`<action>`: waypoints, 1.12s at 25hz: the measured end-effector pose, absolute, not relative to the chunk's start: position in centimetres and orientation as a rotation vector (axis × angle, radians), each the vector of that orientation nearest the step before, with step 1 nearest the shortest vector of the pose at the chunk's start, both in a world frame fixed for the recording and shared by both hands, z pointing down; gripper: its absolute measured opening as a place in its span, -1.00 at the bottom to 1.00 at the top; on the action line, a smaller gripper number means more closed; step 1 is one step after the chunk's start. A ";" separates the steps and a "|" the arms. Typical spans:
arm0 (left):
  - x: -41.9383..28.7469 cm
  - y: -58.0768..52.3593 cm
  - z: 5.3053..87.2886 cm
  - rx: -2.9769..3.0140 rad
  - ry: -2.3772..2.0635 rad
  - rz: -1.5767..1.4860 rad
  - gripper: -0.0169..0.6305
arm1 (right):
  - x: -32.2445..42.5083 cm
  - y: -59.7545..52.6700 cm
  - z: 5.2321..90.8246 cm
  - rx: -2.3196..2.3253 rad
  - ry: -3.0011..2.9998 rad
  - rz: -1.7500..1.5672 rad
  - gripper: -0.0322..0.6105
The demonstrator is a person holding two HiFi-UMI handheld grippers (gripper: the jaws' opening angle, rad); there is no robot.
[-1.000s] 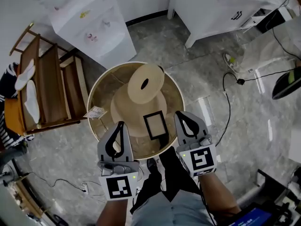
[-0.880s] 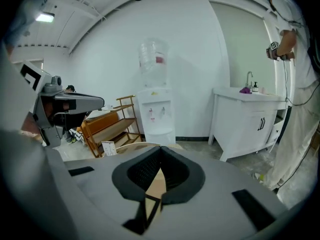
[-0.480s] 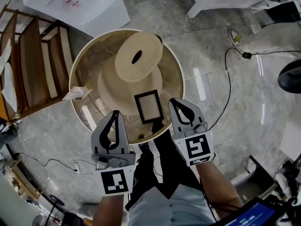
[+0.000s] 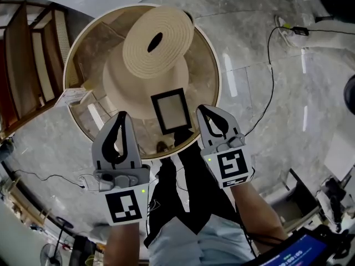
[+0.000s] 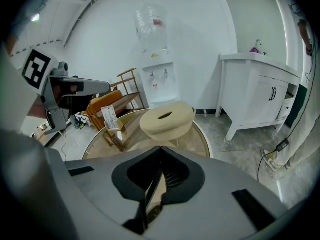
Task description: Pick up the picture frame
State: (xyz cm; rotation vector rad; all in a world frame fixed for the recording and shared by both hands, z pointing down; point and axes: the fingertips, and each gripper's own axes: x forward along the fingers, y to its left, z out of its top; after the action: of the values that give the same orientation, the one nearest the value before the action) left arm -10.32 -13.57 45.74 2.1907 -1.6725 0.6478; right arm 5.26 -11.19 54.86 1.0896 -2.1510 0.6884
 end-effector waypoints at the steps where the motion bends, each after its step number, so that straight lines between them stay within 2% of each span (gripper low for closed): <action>1: -10.4 -13.5 46.2 2.184 -1.672 0.648 -0.90 | 5.3 -10.9 55.5 1.081 -2.149 0.689 -0.86; 26: -10.8 -9.4 54.9 2.104 -1.581 0.744 -0.90 | 5.0 -5.7 65.2 0.996 -2.029 0.839 -0.85; 28: -10.7 -9.2 55.4 2.089 -1.581 0.741 -0.90 | 4.8 -5.5 65.8 0.983 -2.030 0.856 -0.81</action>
State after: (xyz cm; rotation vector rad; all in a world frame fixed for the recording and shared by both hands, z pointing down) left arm -10.67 -9.22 55.40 2.0886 -1.5810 0.7412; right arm 4.78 -5.51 65.82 0.9831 -2.0296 0.8562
